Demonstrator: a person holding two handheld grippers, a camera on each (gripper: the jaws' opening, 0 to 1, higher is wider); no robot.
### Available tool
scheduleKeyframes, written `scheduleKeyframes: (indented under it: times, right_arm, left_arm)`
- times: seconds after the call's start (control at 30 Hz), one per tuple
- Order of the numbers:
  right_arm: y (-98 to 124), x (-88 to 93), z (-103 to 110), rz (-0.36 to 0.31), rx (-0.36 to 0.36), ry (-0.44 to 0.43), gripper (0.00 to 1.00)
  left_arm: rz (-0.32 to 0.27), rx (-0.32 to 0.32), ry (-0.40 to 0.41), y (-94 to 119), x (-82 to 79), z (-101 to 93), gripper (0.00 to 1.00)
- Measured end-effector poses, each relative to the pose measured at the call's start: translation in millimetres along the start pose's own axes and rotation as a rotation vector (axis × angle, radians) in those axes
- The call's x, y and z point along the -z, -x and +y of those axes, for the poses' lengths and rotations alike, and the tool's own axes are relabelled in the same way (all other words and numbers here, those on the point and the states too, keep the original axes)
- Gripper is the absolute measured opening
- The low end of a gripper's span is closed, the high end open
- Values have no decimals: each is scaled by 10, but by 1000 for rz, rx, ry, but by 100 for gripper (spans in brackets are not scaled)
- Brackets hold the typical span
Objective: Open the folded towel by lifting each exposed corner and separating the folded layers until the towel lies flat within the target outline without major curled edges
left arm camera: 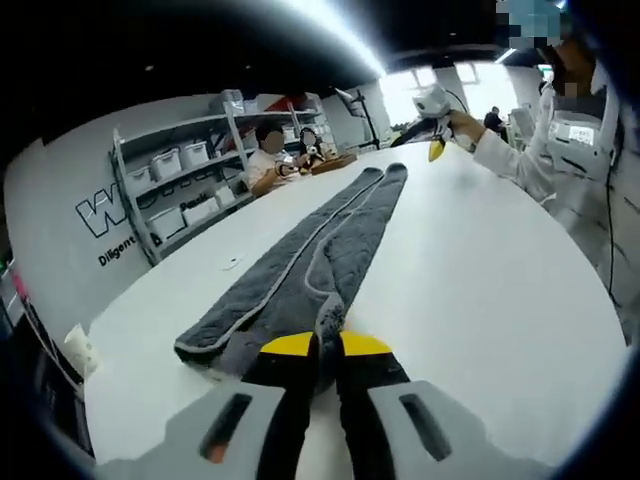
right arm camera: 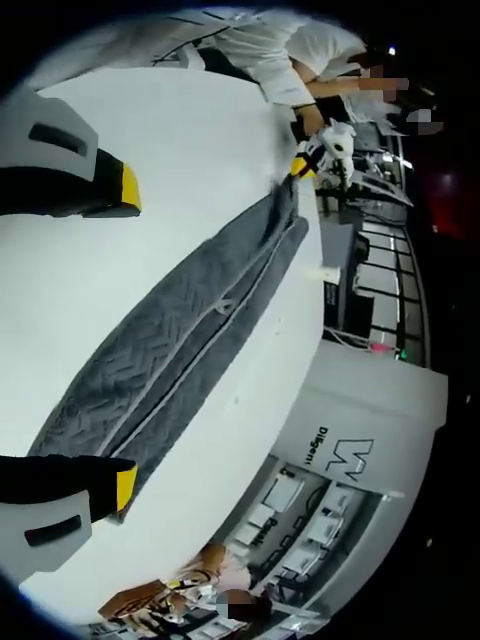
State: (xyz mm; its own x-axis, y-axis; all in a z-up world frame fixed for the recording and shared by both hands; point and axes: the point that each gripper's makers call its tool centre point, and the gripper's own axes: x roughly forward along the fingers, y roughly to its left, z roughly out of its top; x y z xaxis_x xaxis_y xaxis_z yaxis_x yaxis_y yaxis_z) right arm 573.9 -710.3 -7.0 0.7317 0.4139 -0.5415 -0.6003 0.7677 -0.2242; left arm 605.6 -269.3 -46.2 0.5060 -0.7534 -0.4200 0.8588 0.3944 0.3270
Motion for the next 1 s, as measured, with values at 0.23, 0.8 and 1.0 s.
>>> scheduleKeyframes:
  times: [0.23, 0.8, 1.0]
  right_arm:
    - [12, -2, 17, 1, 1, -3, 99]
    - [28, 18, 25, 0, -1, -15, 99]
    - [51, 16, 8, -8, 2, -21, 99]
  left_arm:
    - [111, 35, -77, -58, 183, -128, 6]
    - [227, 83, 44, 37, 323, -196, 5]
    - [180, 61, 80, 91, 161, -183, 20]
